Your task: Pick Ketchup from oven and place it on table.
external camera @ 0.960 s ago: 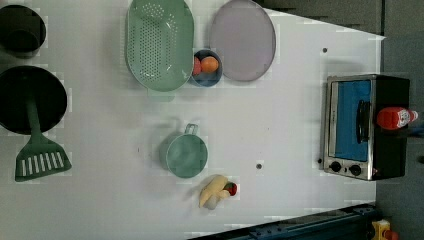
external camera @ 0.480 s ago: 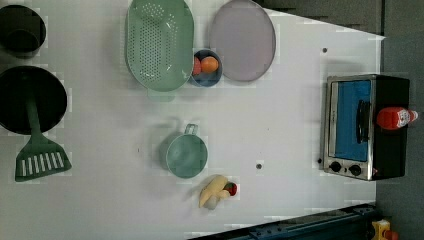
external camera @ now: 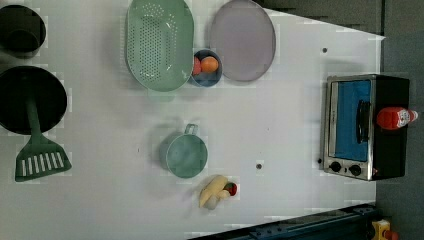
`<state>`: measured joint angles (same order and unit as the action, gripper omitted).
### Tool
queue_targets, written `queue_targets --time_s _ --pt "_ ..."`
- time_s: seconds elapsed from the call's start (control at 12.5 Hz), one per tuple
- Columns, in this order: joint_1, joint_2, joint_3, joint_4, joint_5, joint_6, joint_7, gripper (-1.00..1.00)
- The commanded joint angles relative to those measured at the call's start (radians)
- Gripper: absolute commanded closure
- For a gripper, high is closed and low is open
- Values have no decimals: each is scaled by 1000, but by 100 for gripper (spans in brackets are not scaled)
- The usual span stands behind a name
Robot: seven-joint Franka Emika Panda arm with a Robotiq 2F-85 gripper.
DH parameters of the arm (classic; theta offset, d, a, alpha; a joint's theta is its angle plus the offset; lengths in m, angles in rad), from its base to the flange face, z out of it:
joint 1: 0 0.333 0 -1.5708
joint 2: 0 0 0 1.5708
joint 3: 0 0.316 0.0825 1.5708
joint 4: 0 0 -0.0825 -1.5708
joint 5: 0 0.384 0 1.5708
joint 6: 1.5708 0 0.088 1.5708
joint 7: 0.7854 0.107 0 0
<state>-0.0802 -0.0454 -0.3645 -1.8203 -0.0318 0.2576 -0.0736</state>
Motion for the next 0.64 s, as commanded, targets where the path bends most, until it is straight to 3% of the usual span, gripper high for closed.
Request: queue_targets --time_s 0.08,0.32,0.64 --pt "-13 47 -85 -18 1 122 -18 -100" --pt "-17 152 -155 -18 16 234 -18 -100" --pt "-35 268 -203 -19 147 318 -18 -100"
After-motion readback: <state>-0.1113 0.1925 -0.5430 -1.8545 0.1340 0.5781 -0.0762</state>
